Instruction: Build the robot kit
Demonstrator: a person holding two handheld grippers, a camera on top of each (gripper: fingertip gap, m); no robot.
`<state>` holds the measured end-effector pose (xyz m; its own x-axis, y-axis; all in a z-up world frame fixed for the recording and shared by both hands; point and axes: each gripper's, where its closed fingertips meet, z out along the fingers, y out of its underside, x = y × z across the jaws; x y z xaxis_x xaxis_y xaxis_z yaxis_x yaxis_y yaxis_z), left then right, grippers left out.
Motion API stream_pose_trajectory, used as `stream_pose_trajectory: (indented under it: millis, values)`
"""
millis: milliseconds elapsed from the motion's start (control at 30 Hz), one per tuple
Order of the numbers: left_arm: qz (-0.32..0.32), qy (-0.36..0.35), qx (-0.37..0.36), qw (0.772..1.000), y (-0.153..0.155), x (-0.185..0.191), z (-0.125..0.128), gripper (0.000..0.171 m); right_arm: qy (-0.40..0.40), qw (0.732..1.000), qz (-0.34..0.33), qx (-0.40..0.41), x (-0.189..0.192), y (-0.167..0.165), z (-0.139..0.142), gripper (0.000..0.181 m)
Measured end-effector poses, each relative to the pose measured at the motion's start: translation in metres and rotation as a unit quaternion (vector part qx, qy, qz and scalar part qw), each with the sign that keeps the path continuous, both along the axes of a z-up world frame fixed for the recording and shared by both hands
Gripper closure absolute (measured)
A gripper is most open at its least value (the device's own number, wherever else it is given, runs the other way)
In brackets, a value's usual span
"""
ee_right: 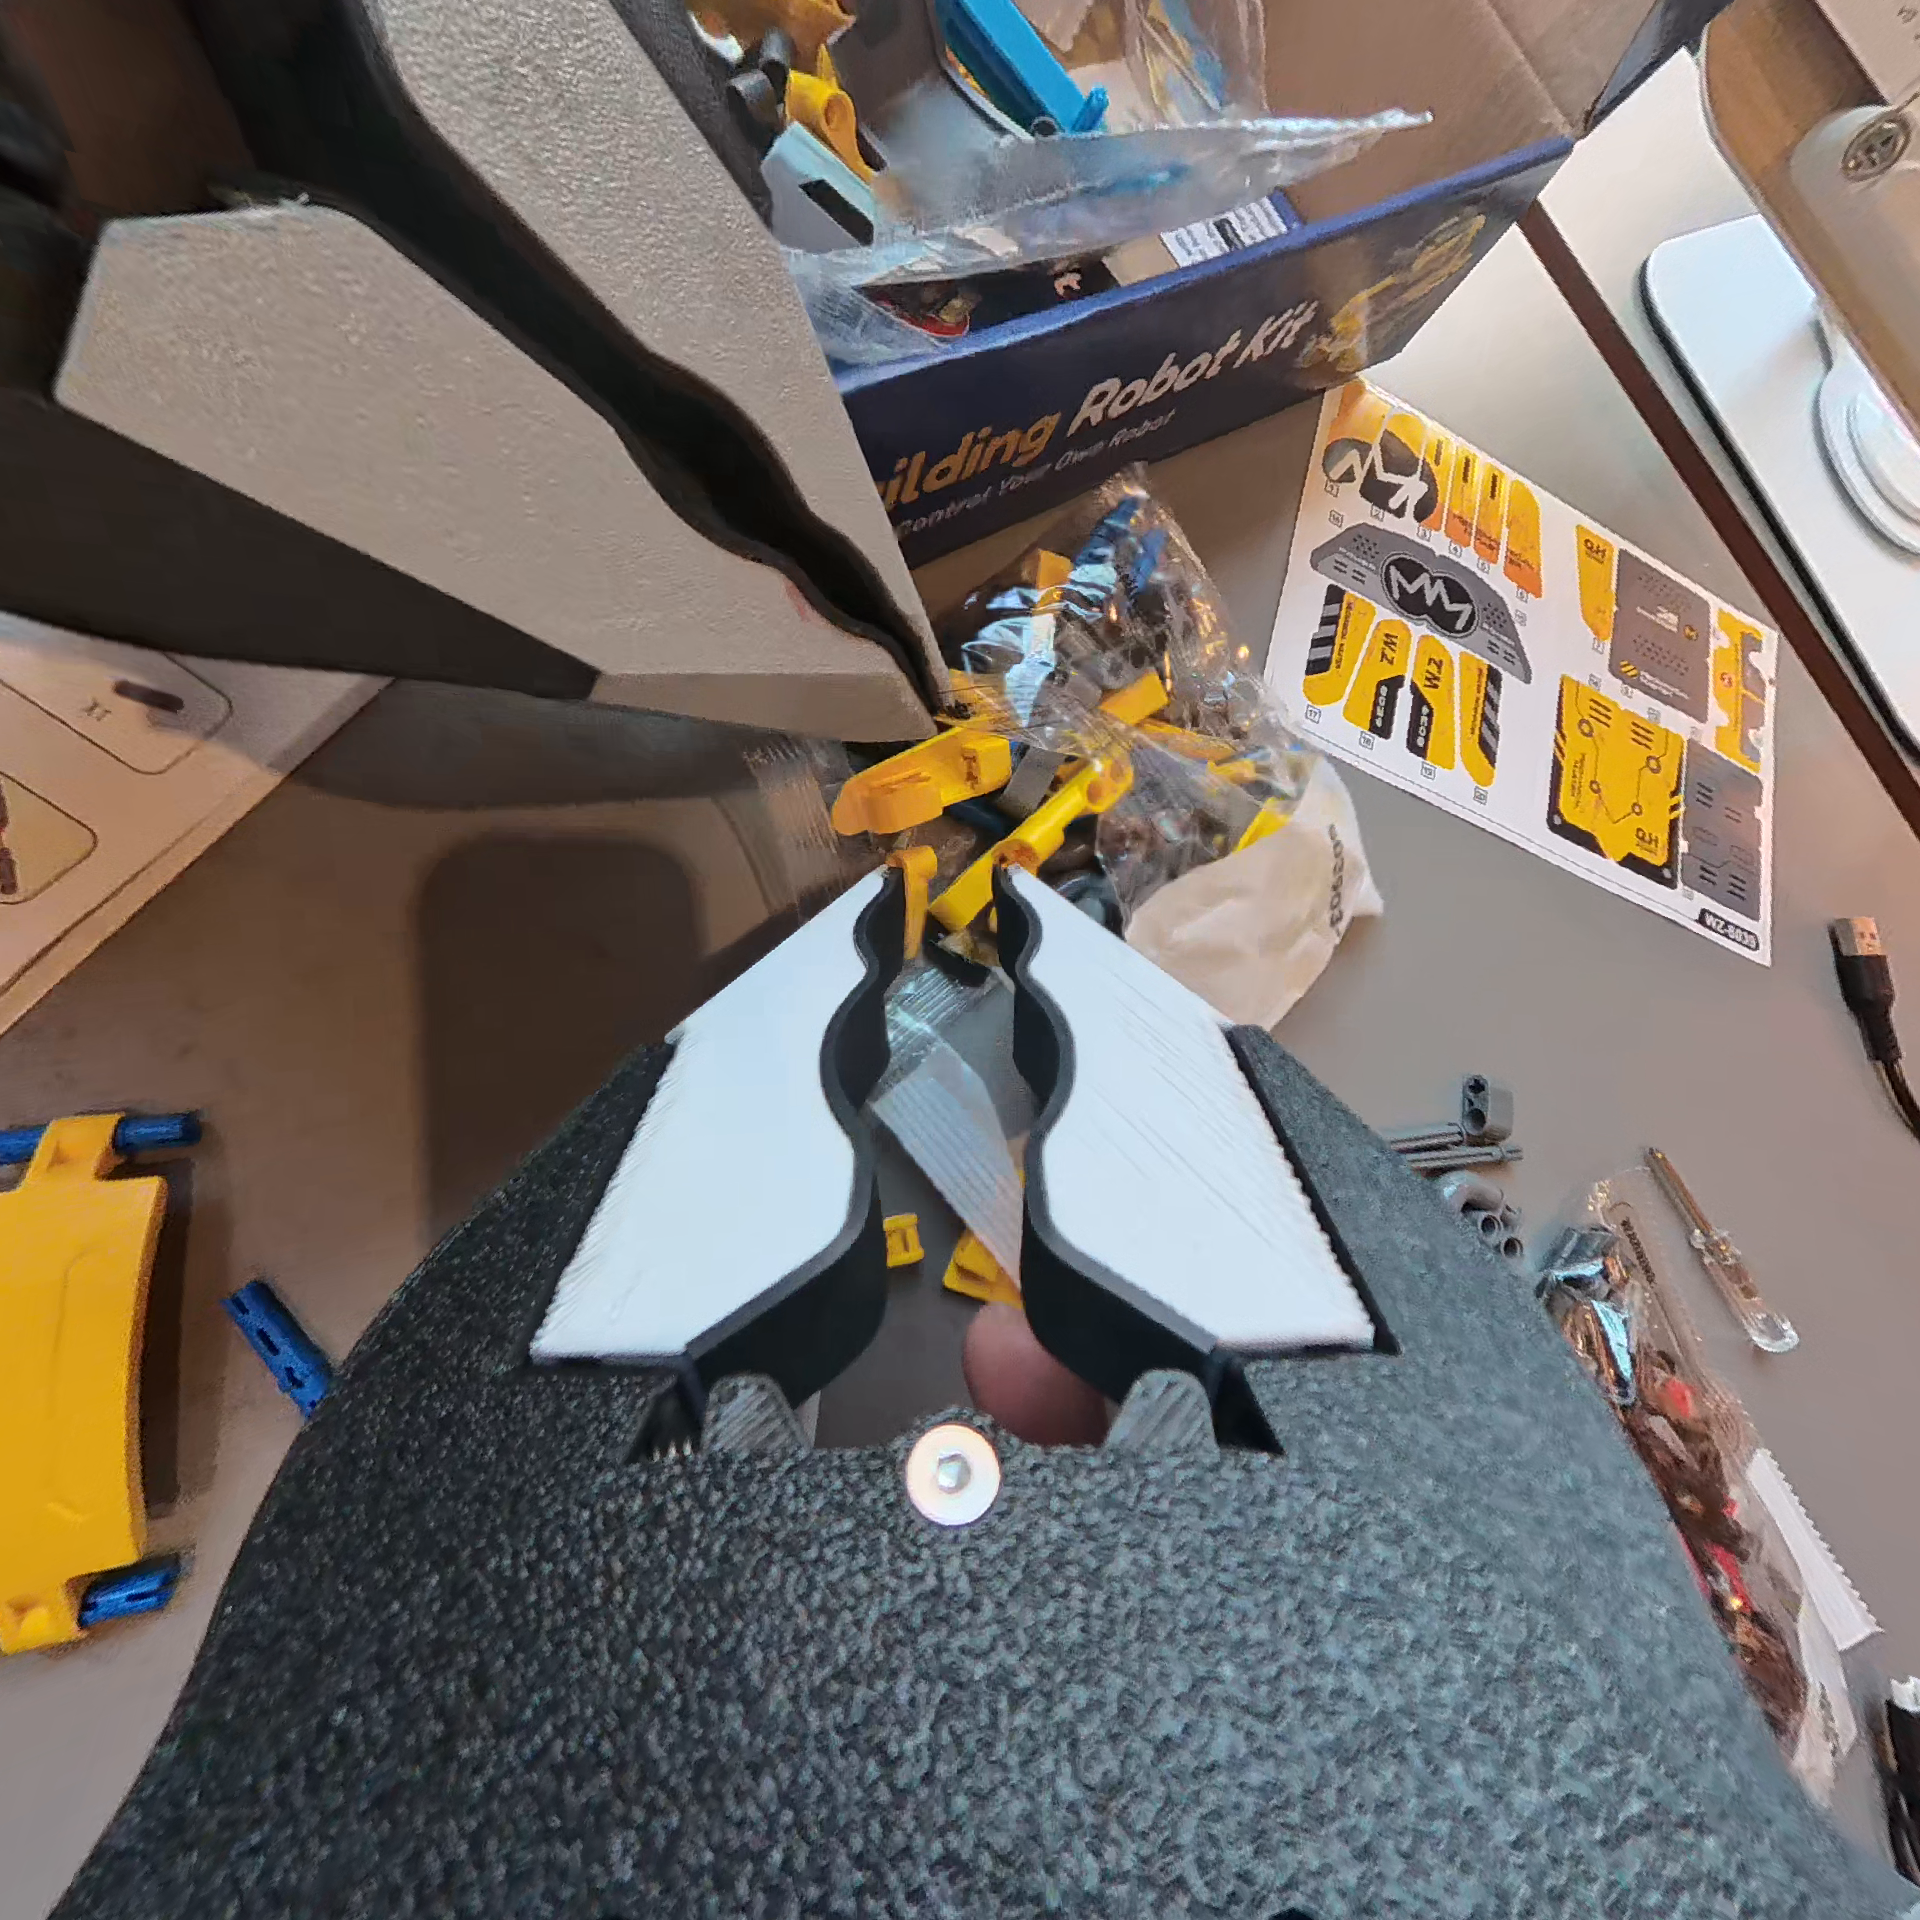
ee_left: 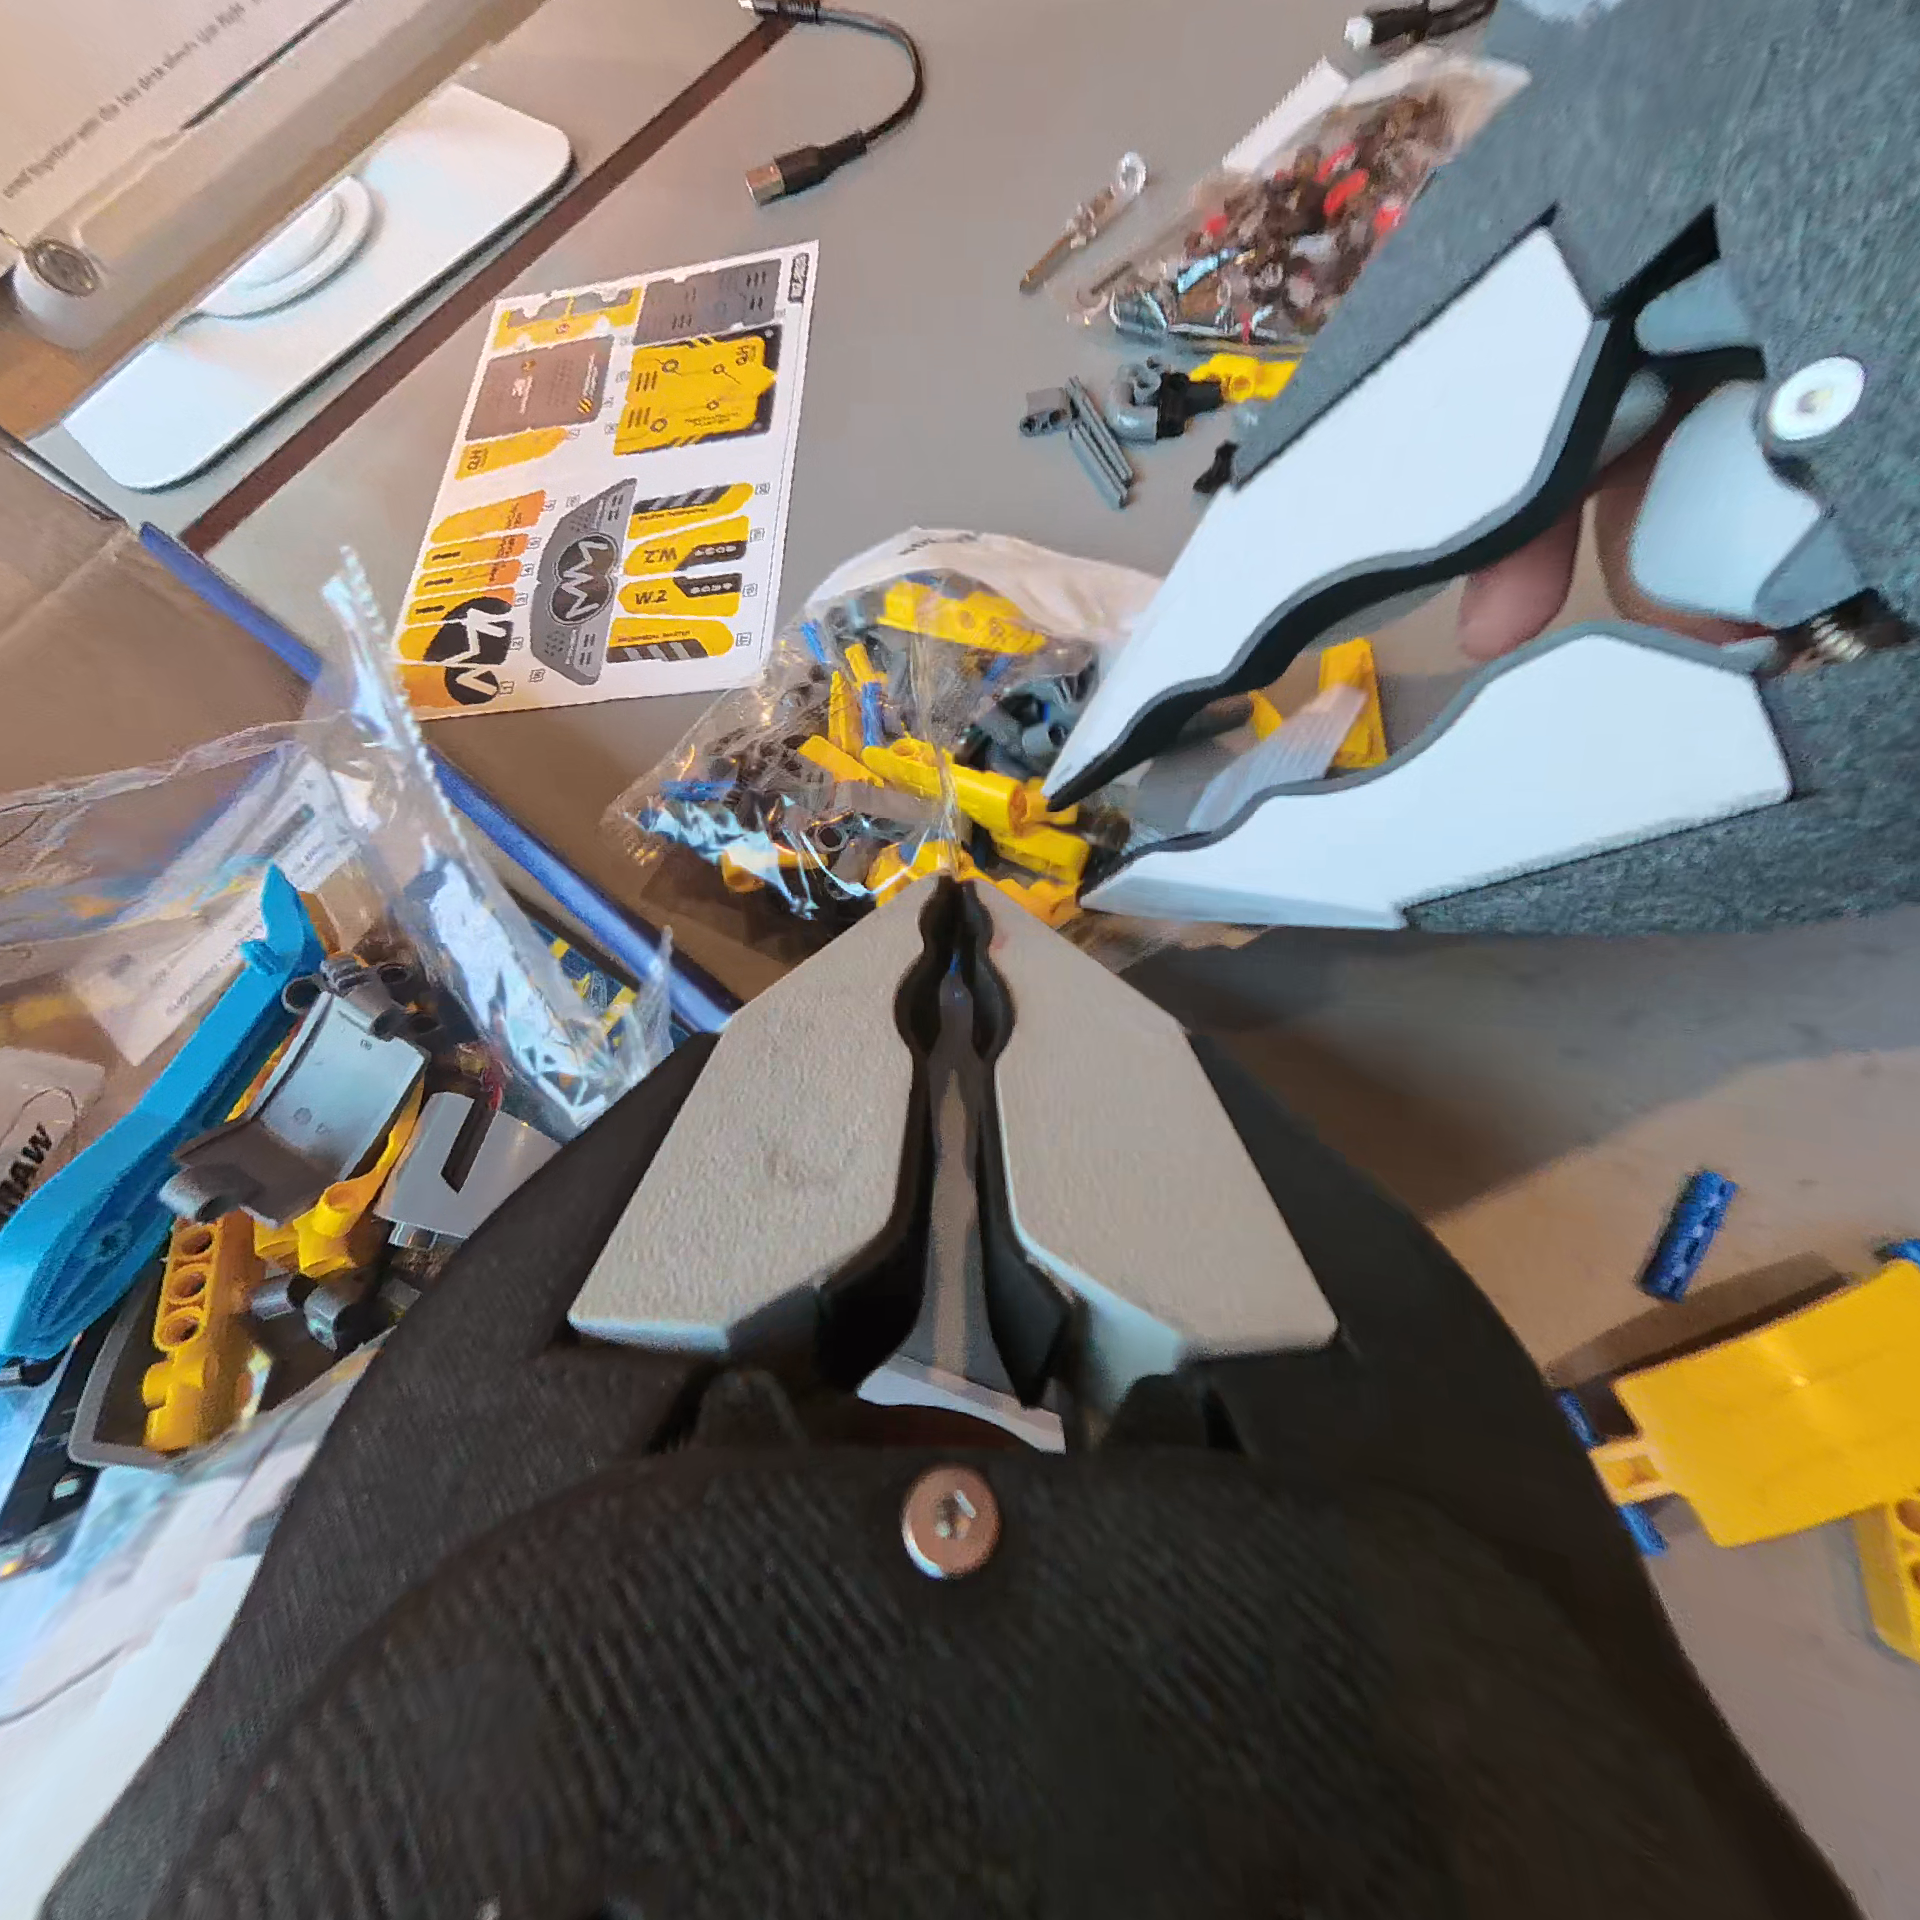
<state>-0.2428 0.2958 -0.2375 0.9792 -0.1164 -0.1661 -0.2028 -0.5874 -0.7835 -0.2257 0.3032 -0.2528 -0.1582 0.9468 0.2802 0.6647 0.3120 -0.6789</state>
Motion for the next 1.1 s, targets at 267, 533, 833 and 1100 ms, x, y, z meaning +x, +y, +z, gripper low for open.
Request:
stream_pose_trajectory:
  millis: [267, 533, 833, 1100]
  values:
    - [-0.005, -0.072, -0.002, 0.997, -0.002, -0.001, 0.001, 0.171, 0.029, 0.999, 0.017, -0.011, -0.006, -0.013, 0.015, 0.165]
    - [-0.005, -0.097, -0.008, 0.995, -0.003, 0.001, 0.0, 0.171, 0.012, 0.999, -0.016, -0.039, -0.013, -0.006, 0.002, 0.169]
    - [-0.01, -0.112, -0.009, 0.994, -0.004, 0.003, 0.0, 0.171, 0.029, 0.997, -0.032, -0.064, -0.013, -0.001, 0.012, 0.17]
    - [-0.019, -0.097, -0.019, 0.995, -0.005, 0.004, -0.003, 0.171, -0.011, 0.999, -0.033, -0.033, -0.01, 0.006, -0.011, 0.178]
